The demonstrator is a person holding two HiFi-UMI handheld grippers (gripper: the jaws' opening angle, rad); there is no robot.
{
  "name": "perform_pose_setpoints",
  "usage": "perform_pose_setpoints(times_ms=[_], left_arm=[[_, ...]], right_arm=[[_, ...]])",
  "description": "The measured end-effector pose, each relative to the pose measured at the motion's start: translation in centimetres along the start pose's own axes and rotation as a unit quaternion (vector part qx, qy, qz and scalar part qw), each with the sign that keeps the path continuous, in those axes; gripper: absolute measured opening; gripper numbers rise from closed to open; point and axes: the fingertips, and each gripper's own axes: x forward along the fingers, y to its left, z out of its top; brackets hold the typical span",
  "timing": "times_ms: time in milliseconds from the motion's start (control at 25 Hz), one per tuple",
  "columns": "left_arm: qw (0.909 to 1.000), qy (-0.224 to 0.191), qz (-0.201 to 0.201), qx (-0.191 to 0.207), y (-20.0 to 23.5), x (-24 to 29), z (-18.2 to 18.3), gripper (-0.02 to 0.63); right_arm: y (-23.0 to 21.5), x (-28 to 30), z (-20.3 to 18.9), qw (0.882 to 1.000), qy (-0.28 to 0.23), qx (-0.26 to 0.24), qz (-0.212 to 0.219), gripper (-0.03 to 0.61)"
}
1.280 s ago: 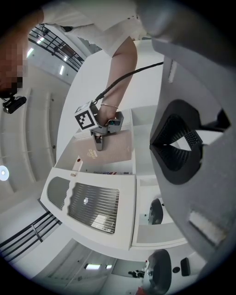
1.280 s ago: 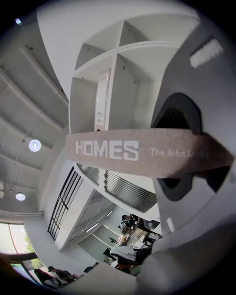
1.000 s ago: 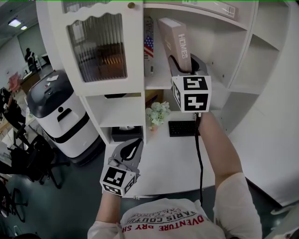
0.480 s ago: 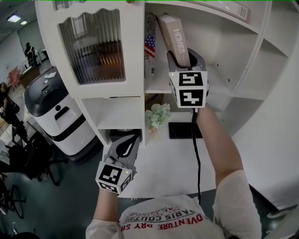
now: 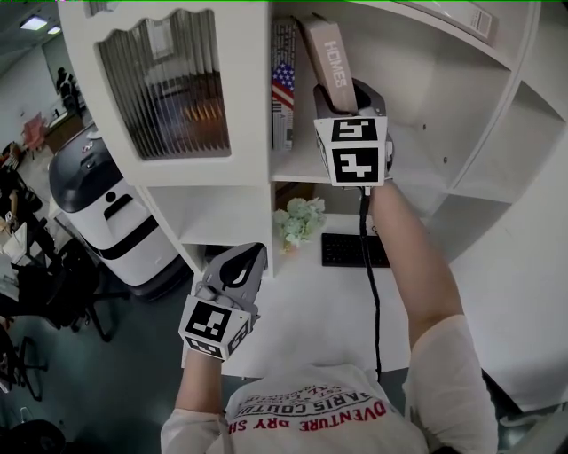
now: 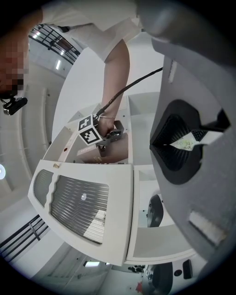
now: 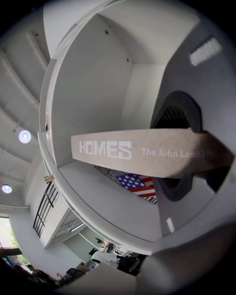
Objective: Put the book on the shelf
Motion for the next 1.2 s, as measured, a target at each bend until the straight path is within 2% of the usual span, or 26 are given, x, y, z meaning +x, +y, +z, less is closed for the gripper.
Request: perform_pose_setpoints(times_ms=[400,640,800,960,1200], left_arm=[[0.9999,0.003,0.013,0.007,0.9,2.3,0.3,0.005],[0.9998,-0.001,0.016,0.015,1.1,2.8,0.6,0.005],[0.9998,0.003,0.016,0.012,1.1,3.0,0.4,0.005],[0.9999,0.005,0.009,0.012,0.4,3.0,0.4,0.005],[0.9999,0.006,-0.002,0.012,-0.7,2.0,0.2,0.005]], right_arm=[[-1.2,4.2,-1.8,1.0,0.003,0.005,0.017,0.181],[-0.2,4.4,-1.6,1.0,0.006,0.001,0.026,0.189],[0.3,4.3,-2.5,0.999,0.014,-0.004,0.05,0.27],[-0.2,2.5,-2.5,0.999,-0.004,0.007,0.044,0.287],[0.2,-3.4,-1.3,0.998,-0.046,0.022,0.045,0.285]])
